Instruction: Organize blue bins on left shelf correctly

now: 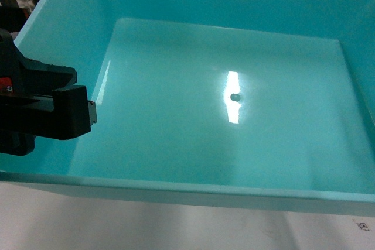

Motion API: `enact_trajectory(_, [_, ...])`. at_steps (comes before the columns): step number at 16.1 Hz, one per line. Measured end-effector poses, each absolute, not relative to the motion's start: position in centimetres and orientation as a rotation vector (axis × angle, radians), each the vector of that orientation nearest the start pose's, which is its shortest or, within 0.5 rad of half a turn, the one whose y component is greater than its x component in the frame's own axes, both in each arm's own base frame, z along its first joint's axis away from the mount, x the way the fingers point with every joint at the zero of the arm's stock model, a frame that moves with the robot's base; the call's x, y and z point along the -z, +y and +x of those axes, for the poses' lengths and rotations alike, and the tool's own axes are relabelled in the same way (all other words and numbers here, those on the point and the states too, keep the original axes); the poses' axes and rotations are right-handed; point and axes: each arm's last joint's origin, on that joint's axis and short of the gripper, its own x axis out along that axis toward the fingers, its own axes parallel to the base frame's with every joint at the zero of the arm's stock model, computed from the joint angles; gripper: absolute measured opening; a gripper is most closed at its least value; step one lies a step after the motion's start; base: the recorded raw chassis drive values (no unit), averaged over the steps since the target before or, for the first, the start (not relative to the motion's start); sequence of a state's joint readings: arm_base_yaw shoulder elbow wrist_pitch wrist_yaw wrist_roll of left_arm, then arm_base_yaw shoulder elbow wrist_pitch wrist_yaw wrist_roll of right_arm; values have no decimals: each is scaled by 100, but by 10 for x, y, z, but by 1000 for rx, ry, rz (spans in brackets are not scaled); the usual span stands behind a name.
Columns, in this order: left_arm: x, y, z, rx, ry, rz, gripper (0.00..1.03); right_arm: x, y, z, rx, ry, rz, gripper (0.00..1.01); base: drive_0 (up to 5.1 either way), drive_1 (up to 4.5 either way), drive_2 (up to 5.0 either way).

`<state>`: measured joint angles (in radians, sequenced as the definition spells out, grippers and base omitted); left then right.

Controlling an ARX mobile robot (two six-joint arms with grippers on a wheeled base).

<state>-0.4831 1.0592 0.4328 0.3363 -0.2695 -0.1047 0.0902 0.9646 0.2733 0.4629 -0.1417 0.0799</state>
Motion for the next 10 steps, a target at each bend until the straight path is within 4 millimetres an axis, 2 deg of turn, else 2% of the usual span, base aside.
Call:
enact_trajectory(1, [-210, -94, 195, 197, 292, 8, 6, -187, 21, 189, -223, 253, 88, 3, 0, 0, 0])
enact_trajectory(10, [-209, -94, 195, 197, 294, 10, 6, -186, 21, 190, -223, 258, 92, 3, -492, 252, 252])
